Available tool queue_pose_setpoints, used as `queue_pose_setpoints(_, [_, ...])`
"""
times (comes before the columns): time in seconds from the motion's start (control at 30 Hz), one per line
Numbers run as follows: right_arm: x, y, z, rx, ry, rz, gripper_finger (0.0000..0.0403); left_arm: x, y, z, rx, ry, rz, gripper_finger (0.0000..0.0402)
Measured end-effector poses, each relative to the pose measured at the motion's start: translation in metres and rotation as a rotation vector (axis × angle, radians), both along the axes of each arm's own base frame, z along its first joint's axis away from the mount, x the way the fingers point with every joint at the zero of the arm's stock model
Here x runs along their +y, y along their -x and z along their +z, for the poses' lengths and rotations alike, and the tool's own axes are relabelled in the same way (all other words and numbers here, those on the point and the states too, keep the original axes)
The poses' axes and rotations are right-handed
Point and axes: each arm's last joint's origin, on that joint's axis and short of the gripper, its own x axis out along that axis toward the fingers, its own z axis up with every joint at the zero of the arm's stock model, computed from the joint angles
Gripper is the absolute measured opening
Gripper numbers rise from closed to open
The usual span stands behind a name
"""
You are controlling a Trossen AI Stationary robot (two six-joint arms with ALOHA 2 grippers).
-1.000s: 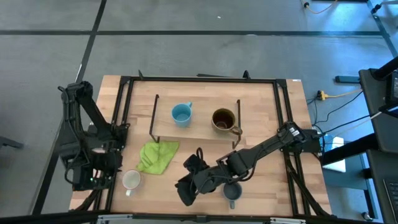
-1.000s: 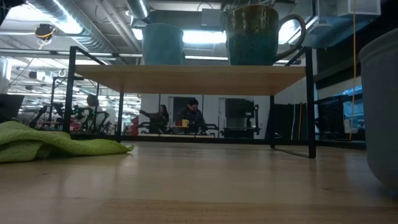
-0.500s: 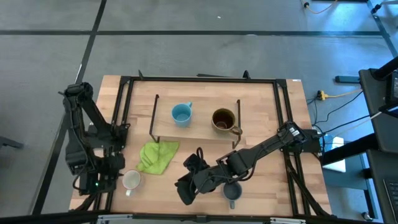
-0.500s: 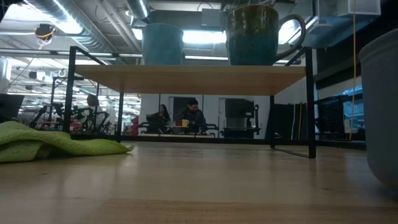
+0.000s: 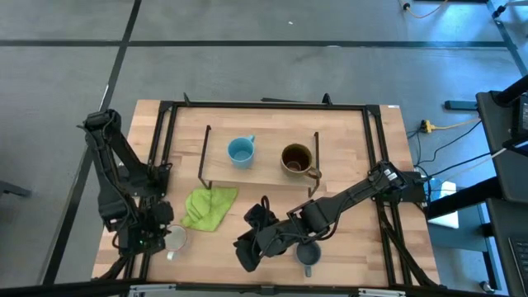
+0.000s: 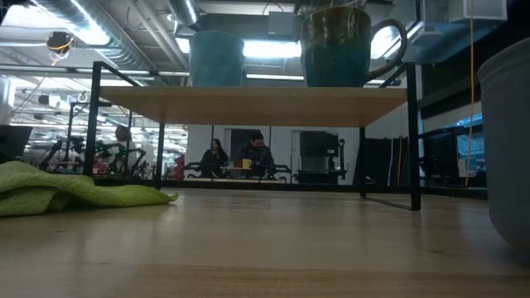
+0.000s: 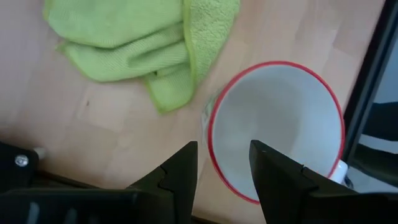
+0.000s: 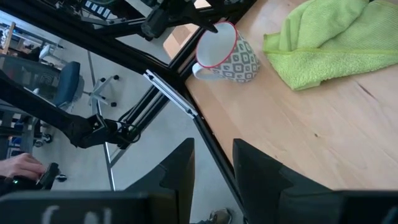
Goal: Stack small to large cups/mugs on shelf
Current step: Put the gray patterned mug on the shelf
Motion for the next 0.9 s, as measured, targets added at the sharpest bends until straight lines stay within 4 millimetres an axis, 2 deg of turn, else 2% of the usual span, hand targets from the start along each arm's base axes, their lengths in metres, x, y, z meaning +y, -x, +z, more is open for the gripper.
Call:
queue_pose_setpoints(0.33, [0.0, 0.0, 0.0, 0.0, -0.002, -0.001, 0.011, 0.004, 0.002, -0.009, 0.08, -0.007, 0.008, 0.014])
queue_pose_setpoints(0.7, [-0.003, -0.002, 0.0, 0.0, -0.001, -0.006, 0.011, 0.004, 0.001, -0.009, 0.06, -0.018, -0.015, 0.014])
queue_pose_setpoints(0.9, [-0.003, -0.002, 0.0, 0.0, -0.002, -0.008, 0.011, 0.0, 0.0, -0.025, 0.041, 0.049, -0.026, 0.014])
